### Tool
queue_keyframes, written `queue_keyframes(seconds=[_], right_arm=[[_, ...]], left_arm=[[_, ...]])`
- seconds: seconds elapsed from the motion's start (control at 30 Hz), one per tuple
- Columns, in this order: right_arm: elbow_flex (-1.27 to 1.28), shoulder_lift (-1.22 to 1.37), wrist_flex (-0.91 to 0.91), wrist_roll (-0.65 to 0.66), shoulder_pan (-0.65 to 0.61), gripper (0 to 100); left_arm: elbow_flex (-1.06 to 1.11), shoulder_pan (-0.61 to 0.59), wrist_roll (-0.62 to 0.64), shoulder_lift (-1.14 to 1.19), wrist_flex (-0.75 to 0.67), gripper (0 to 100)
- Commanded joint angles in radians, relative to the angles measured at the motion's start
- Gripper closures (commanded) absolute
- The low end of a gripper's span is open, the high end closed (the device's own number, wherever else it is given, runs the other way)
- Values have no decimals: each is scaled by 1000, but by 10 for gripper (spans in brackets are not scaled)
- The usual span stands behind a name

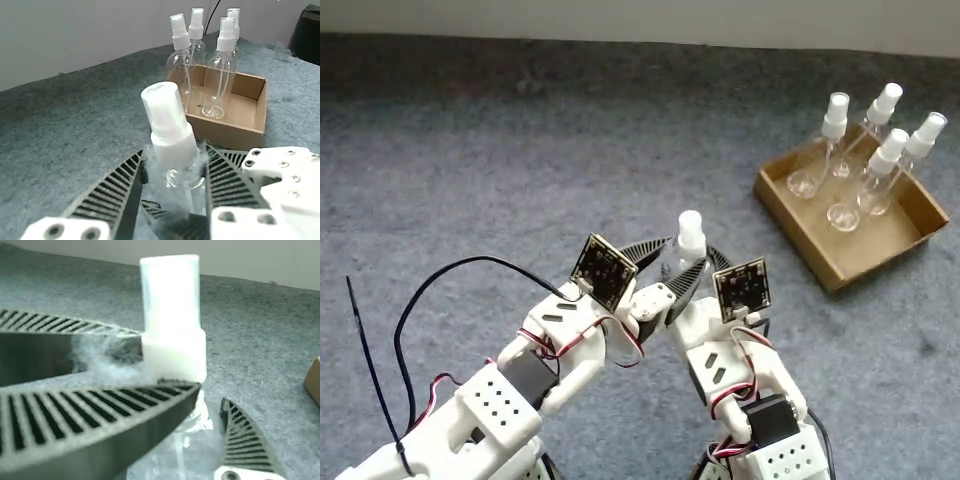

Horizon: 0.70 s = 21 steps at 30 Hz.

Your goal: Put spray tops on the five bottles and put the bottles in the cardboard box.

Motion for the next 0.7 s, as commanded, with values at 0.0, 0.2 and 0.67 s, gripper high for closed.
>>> queue_keyframes(seconds=[0.0,0.2,0.67], right_arm=[[67,-19,1,11,19,818],[67,-19,1,11,19,818],[67,-19,-4,11,19,818]], left_arm=[[-28,-4,-11,2,17,838],[-59,-4,-57,1,17,838],[-84,36,-68,-363,313,838]])
